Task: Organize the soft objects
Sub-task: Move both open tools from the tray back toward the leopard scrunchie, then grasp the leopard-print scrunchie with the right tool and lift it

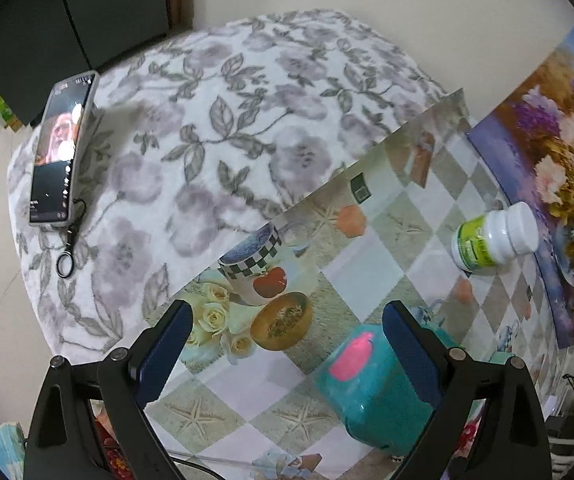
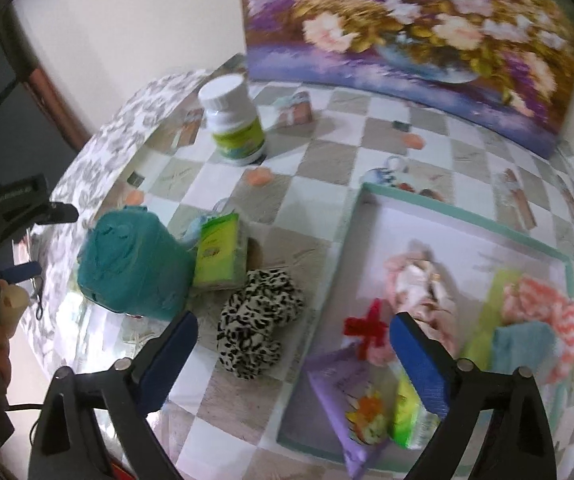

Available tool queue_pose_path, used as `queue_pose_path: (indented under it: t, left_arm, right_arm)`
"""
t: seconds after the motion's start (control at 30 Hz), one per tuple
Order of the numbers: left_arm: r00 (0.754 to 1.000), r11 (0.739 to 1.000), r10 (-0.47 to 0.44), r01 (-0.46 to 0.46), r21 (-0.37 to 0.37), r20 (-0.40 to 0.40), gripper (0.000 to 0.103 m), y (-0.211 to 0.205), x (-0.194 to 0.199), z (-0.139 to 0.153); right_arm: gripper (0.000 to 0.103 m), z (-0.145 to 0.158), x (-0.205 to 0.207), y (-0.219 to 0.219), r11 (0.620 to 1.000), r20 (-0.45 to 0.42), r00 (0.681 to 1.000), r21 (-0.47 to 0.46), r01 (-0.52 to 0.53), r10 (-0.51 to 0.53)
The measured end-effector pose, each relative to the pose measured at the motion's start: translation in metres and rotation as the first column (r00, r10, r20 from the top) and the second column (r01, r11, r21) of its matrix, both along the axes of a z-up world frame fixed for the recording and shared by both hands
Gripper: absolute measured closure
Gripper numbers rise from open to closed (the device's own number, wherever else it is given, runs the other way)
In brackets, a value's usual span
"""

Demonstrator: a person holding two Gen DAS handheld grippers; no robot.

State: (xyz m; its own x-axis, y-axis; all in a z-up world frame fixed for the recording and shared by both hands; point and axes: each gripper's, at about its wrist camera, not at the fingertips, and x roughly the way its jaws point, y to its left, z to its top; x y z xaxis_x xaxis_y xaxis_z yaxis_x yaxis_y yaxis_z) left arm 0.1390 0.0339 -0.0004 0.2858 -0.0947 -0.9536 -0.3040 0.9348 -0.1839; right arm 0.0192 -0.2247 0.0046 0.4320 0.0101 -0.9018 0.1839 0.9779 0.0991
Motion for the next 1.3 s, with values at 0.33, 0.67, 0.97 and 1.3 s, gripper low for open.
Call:
queue_pose_path:
  t: [0.33, 0.67, 0.97, 1.3]
  left_arm:
    - [0.999, 1.000, -0.017, 0.017, -0.016, -0.034, 0.007, 0.000, 0.015, -0.013]
    - [0.997, 0.997, -0.068, 0.067, -0.029, -0.041, 0.007, -0.011, 0.023, -0.018]
    - [0.994, 0.993, -0.105, 0.103, -0.065, -0.022, 0.007, -0.019, 0.024, -0.013]
    - [0.992, 0.987, -0.128, 0.130, -0.096, 0.023, 0.007, -0.024, 0.020, 0.000]
  right_arm:
    - [0.028, -0.036, 0.026, 0.021, 0.996, -0.110, 0.990, -0.004, -0.092, 0.091]
    - [0.044, -0.061, 0.033, 0.034, 0.987, -0.186, 0.971, -0.022, -0.160, 0.153]
    - [0.064, -0.056, 0.030, 0.024, 0.993, -0.168, 0.979, -0.018, -0.120, 0.116]
    - [0.066, -0.030, 0.020, 0.005, 0.999, -0.106, 0.993, -0.001, -0.052, 0.052]
